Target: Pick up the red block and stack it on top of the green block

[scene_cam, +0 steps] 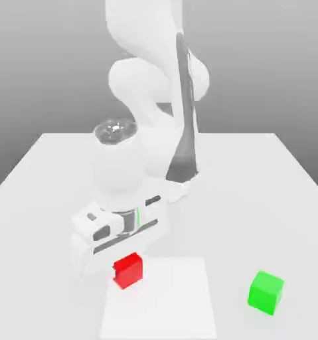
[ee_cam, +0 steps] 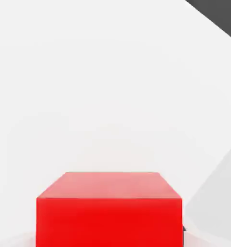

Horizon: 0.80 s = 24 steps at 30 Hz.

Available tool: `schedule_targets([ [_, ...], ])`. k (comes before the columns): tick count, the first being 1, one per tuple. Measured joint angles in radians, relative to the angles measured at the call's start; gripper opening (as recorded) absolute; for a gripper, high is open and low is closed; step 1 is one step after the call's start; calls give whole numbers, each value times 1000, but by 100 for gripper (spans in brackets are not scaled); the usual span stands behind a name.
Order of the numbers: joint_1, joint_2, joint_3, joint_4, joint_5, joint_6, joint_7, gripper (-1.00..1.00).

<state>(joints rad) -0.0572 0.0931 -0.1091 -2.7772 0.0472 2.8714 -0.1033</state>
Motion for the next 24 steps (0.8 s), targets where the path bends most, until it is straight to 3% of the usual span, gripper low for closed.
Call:
schedule_targets([
  [3, -6, -78, 2, -9, -38, -71, 25, -100],
  [8, 4, -83, 91, 32, -37, -117, 14, -100],
  [24, 276, -39, 254, 188, -55, -230, -5, -100],
])
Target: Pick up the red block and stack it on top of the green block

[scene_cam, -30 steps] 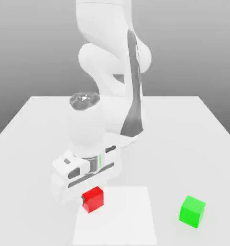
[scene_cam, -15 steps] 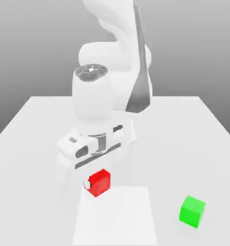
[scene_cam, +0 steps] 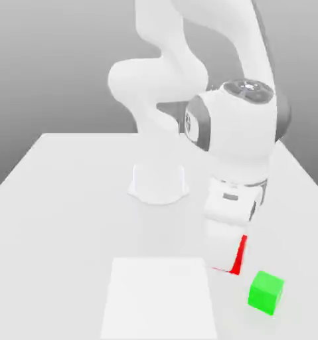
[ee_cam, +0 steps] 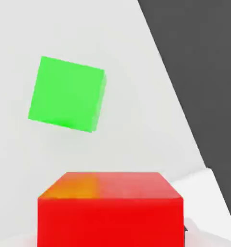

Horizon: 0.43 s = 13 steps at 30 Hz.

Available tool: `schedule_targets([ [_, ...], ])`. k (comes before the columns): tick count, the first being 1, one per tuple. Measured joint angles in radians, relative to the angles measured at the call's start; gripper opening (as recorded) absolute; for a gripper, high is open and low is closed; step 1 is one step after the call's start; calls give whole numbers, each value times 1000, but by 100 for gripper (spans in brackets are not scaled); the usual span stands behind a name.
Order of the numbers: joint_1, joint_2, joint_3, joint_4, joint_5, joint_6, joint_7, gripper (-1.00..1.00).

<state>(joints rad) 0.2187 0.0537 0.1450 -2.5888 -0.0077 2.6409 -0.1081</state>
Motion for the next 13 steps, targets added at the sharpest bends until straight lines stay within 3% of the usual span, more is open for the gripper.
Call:
schedule_targets([
  [4, 61, 14, 33, 39, -14, -25, 2, -100],
  [9, 80, 167, 11, 55, -80, 107, 47, -100],
  [10, 85, 189, 4, 56, -89, 128, 54, 100],
  [13, 85, 189, 4, 56, -89, 128, 54, 100],
])
